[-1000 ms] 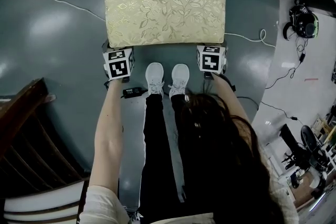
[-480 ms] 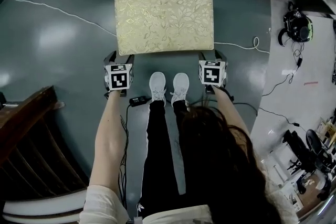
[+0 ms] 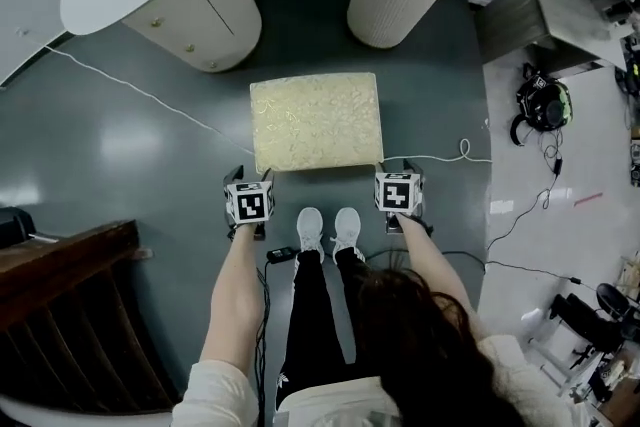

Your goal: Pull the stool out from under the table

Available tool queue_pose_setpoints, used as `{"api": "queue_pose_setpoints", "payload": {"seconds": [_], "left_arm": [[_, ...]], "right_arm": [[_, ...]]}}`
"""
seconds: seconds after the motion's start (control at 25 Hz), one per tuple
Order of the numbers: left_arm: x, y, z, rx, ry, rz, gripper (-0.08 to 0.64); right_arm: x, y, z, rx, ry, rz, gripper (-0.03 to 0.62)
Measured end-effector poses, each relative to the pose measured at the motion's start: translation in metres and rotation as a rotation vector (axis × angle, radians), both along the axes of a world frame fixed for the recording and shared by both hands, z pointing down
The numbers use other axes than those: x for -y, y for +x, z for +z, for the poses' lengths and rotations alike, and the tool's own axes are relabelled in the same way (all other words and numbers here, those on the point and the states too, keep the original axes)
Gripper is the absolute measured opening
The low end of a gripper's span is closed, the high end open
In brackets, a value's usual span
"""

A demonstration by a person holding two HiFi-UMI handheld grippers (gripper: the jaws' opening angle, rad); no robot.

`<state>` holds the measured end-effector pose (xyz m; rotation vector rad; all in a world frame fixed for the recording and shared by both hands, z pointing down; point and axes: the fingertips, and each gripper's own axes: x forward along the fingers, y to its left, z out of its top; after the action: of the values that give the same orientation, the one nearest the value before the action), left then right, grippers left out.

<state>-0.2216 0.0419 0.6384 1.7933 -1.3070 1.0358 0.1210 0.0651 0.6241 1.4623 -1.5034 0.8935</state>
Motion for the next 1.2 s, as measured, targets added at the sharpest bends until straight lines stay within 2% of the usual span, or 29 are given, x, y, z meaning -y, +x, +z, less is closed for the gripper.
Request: {"api": "queue_pose_setpoints", "payload": {"seconds": [0.12, 0.24, 0.32, 0.44, 0.52, 0.72, 0.88, 1.04, 1.12, 1.2], "left_arm": [[0.030, 0.008, -0.062, -0.043, 0.091, -0.072, 0.284], [0.044, 0.019, -0.130, -0.093, 0.195, -0.098, 0.284], [0.050, 0.036, -0.187, -0.143, 0.298, -0.110, 0.284], [0.061, 0.056, -0.270, -0.199, 0.454, -0.122, 0.284], [0.053, 0.064, -0.315, -0.226, 0.538, -0.124, 0.284], [0.032, 0.092, -0.413, -0.239, 0.724, -0.022, 0.282], [0.027, 0.100, -0.484, -0.268, 0.858, 0.004, 0.282], [0.015, 0.123, -0.546, -0.366, 0.966, 0.005, 0.282], [0.004, 0.135, -0.573, -0.399, 1.026, 0.005, 0.282], [-0.009, 0.143, -0.588, -0.400, 1.063, -0.001, 0.282]], "right_arm": [[0.019, -0.003, -0.057, -0.007, 0.042, -0.044, 0.272], [0.028, -0.011, -0.119, -0.009, 0.102, -0.081, 0.272], [0.038, -0.010, -0.167, -0.004, 0.192, -0.092, 0.272], [0.059, -0.012, -0.251, 0.021, 0.375, -0.128, 0.272], [0.055, -0.019, -0.303, 0.034, 0.486, -0.163, 0.271], [0.032, -0.034, -0.409, 0.104, 0.676, -0.171, 0.270], [0.023, -0.049, -0.466, 0.132, 0.777, -0.224, 0.270], [0.019, -0.047, -0.511, 0.134, 0.867, -0.275, 0.270], [0.015, -0.046, -0.530, 0.146, 0.927, -0.278, 0.256], [0.006, -0.042, -0.543, 0.173, 0.982, -0.243, 0.238]]}}
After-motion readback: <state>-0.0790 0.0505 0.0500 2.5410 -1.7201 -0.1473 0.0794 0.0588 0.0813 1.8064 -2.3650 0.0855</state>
